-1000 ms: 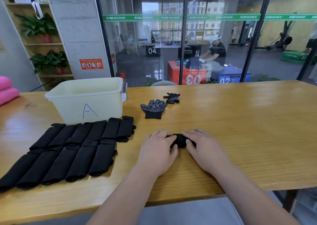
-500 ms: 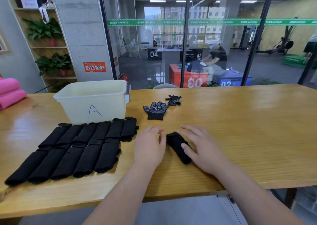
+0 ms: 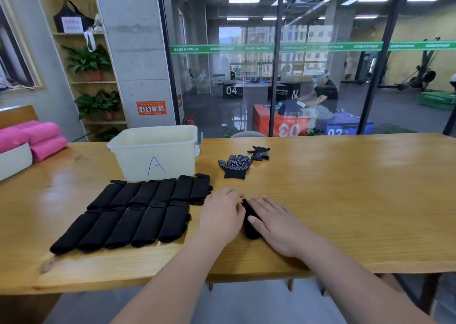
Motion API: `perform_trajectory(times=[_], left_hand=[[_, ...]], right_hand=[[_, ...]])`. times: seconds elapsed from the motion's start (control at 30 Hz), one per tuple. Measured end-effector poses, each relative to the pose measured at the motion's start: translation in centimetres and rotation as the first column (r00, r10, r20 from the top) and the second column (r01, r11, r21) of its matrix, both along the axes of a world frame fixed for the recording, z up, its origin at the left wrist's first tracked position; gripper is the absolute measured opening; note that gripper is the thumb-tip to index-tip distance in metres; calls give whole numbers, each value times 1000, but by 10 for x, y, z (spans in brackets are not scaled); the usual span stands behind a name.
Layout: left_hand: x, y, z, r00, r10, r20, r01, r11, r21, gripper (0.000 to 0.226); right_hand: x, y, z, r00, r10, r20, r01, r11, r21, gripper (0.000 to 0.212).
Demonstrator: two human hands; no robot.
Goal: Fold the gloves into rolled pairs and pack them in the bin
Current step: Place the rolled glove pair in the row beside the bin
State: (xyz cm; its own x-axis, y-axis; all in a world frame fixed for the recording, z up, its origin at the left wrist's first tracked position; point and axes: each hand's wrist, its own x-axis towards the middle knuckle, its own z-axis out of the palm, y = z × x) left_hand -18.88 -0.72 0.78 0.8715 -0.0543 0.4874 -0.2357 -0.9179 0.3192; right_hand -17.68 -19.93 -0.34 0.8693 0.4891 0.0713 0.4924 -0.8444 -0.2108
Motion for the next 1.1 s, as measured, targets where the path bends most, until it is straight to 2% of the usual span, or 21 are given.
perform_trajectory(times=[0.13, 0.43, 0.57, 0.73, 0.87, 1.03, 1.1], left_hand=[[-9, 32, 2, 1000, 2, 3, -3, 996, 88, 33], [-33, 101, 6, 994, 105, -2, -104, 989, 100, 40], [-39, 127, 5, 979, 173, -106, -158, 978, 139, 50], [-43, 144, -1, 946, 181, -268, -137, 975, 174, 57], [-39, 148, 4, 952, 167, -258, -136, 982, 134, 56], [-32, 155, 5, 921, 173, -349, -104, 973, 207, 58], [-31, 158, 0, 907, 174, -383, -87, 968, 234, 58]], right_hand=[[-5, 26, 4, 1000, 18, -4, -18, 1000, 4, 66], [-24, 98, 8, 1000, 14, -4, -14, 1000, 3, 70], [-29, 130, 7, 1000, 13, -14, -13, 1000, 0, 72], [-26, 154, 7, 1000, -26, 7, 26, 1000, -5, 72], [-14, 155, 16, 999, -6, 41, 2, 995, 100, 69], [2, 161, 12, 998, 62, -21, -62, 998, -9, 69], [4, 164, 9, 995, 68, -67, -68, 998, 2, 70]])
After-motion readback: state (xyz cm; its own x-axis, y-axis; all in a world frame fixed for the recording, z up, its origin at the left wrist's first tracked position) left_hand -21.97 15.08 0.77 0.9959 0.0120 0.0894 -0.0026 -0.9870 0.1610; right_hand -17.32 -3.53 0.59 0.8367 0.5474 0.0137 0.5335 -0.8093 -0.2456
